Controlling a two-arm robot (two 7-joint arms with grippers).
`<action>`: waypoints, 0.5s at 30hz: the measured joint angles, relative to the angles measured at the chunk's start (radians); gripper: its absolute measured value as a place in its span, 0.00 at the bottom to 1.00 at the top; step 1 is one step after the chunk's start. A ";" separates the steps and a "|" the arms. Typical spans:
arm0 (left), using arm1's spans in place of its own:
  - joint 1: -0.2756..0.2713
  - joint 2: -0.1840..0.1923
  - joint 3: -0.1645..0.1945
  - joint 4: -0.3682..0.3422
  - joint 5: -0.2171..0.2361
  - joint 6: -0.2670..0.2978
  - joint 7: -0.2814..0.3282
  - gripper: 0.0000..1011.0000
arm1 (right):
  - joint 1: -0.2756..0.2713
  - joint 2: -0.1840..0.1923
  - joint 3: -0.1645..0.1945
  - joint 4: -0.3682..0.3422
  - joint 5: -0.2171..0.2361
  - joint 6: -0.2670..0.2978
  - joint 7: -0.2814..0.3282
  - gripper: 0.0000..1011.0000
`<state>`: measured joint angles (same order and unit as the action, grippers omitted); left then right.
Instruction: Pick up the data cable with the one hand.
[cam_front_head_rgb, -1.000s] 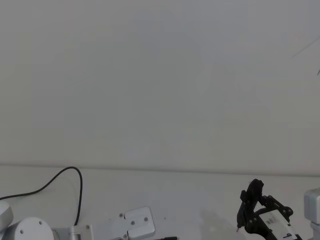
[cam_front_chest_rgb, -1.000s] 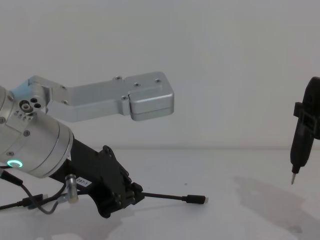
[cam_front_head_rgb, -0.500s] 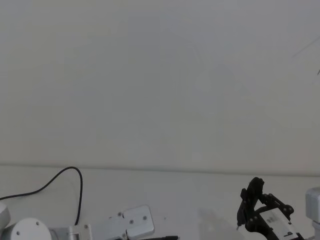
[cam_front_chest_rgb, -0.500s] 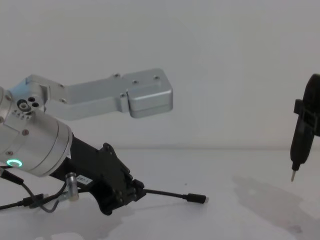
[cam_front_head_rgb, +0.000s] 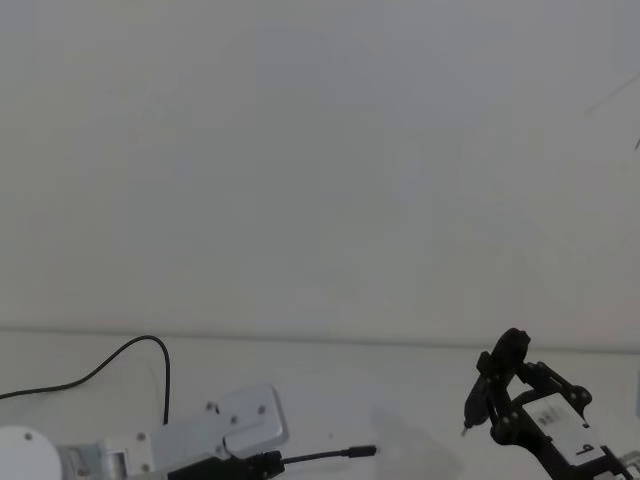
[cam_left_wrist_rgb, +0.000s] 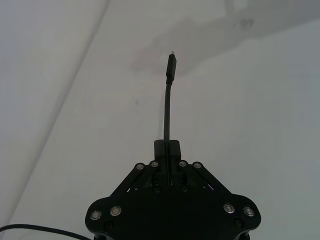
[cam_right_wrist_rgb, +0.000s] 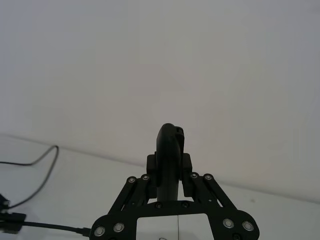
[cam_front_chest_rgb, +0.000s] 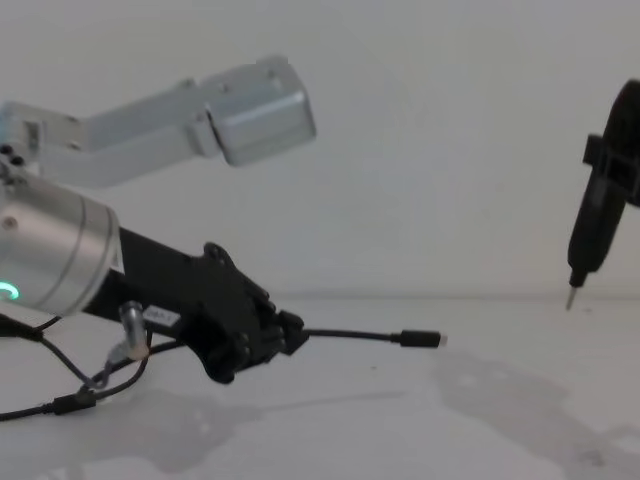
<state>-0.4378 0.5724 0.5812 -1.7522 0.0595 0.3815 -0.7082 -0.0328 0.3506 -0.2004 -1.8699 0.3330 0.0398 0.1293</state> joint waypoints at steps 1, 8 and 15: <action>0.002 0.003 -0.007 -0.002 -0.013 -0.011 -0.005 0.05 | -0.001 0.000 0.002 -0.005 0.006 0.001 0.005 0.27; 0.006 0.014 -0.035 -0.005 -0.058 -0.048 -0.023 0.05 | -0.016 0.005 0.021 -0.050 0.069 0.011 0.052 0.27; 0.004 0.020 -0.050 -0.006 -0.094 -0.075 -0.039 0.05 | -0.032 0.012 0.040 -0.091 0.134 0.030 0.090 0.27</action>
<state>-0.4341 0.5923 0.5313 -1.7582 -0.0345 0.3067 -0.7470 -0.0653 0.3630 -0.1604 -1.9607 0.4673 0.0701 0.2198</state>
